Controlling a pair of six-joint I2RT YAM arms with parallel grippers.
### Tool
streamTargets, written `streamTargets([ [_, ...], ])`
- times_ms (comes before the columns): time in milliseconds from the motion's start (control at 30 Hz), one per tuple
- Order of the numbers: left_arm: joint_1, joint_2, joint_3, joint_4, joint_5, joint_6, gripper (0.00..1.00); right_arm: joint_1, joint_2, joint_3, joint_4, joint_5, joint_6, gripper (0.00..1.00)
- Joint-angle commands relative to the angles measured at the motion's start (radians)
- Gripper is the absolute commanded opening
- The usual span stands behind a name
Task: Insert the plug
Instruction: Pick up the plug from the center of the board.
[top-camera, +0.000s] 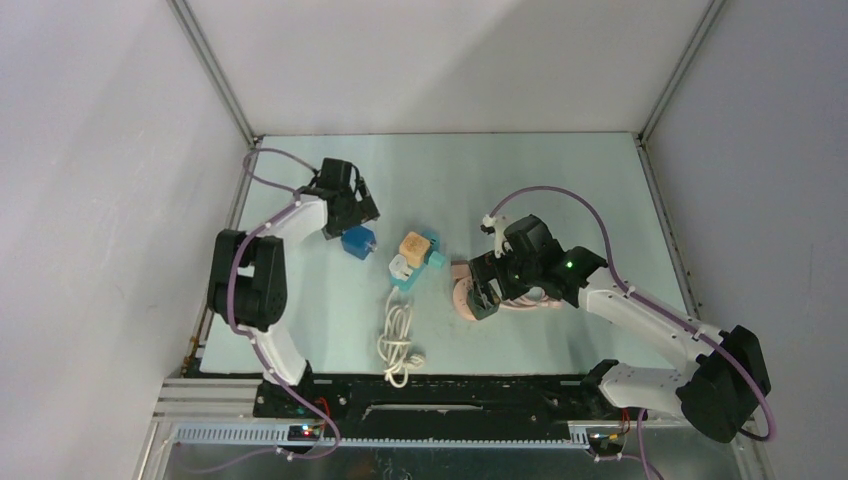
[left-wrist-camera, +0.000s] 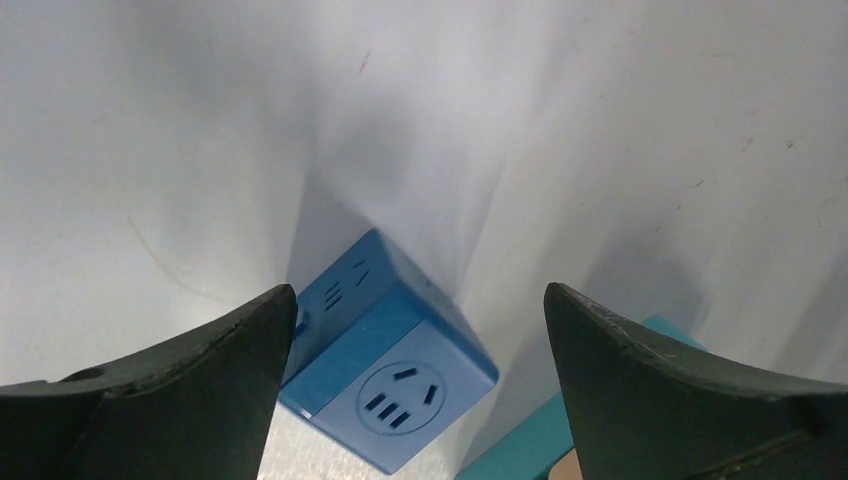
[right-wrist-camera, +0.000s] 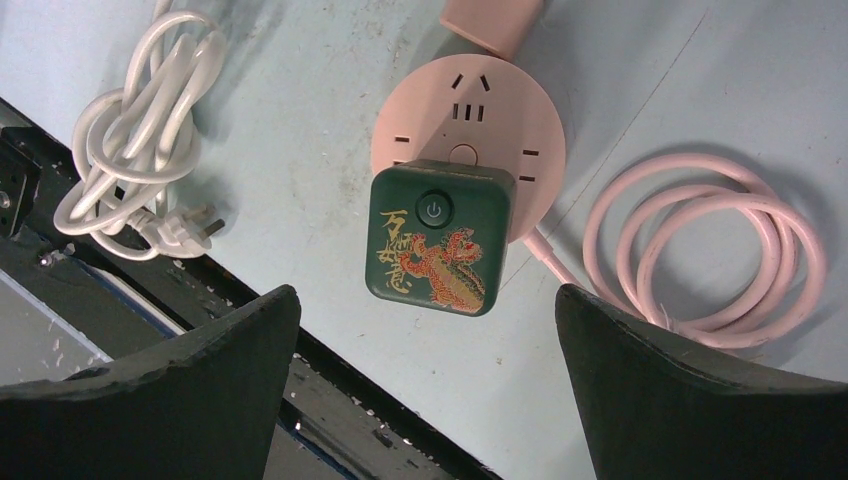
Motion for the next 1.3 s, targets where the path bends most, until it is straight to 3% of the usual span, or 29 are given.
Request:
streamTargets([
  [0,-0.03,0.049,0.124,-0.029,0.008,0.092,0.96,-0.001,-0.008,0.0,0.012,-0.003,-0.017,1.0],
  [133,-0.091,0.033,0.183,-0.132,-0.214,0.111,1.0,-0.003,-0.009,0.001,0.011,-0.007,-0.018,1.0],
  [300,-0.103,-0.075,0.139,-0.236,-0.39,-0.048,1.0,0.0,0.005,0.001,0.016,-0.017,-0.023,1.0],
  [567,-0.097,-0.213,-0.101,-0.138,-0.257,-0.343,1.0,0.011,0.036,0.001,0.044,-0.049,-0.032,1.0],
  [767,-0.101,-0.162,-0.112,-0.077,-0.172,-0.476,1.0,0.02,0.037,0.001,0.036,-0.048,-0.035,1.0],
  [1000,-0.088,-0.052,-0.044,-0.096,-0.205,-0.481,1.0,0.021,0.036,0.0,0.027,-0.046,-0.04,1.0],
  [1267,-0.063,0.054,0.063,-0.13,-0.23,-0.365,0.95,0.023,0.038,-0.009,0.033,-0.046,-0.039,1.0],
])
